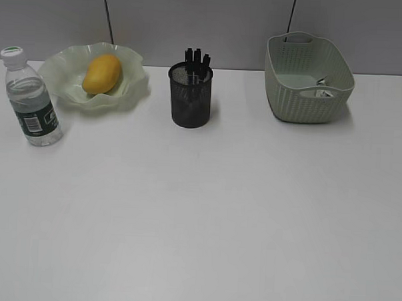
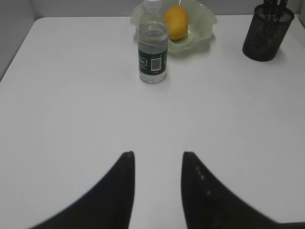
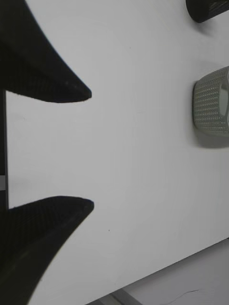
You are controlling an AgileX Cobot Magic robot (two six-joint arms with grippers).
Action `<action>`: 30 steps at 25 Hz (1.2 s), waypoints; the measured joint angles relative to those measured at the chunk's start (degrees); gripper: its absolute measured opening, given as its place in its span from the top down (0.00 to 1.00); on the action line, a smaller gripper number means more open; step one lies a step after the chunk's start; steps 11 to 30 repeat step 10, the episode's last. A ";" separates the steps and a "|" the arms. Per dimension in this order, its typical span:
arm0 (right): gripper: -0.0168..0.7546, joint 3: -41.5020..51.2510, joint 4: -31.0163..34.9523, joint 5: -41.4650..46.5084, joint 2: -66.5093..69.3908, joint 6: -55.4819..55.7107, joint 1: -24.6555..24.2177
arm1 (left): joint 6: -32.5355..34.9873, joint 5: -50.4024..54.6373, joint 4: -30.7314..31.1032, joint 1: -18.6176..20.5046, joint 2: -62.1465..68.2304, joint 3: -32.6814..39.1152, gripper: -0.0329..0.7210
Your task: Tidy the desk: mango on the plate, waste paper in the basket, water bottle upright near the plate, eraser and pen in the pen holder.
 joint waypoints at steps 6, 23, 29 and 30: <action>0.34 0.00 0.00 0.00 0.00 0.00 0.00 | 0.00 0.00 0.00 0.00 0.00 0.00 0.64; 0.34 0.00 0.00 0.00 0.00 0.00 0.00 | 0.00 0.00 0.00 0.00 0.00 0.00 0.64; 0.34 0.00 0.00 0.00 0.00 0.00 0.00 | 0.00 0.00 0.00 0.00 0.00 0.00 0.64; 0.34 0.00 0.00 0.00 0.00 0.00 0.00 | 0.00 0.00 0.00 0.00 0.00 0.00 0.64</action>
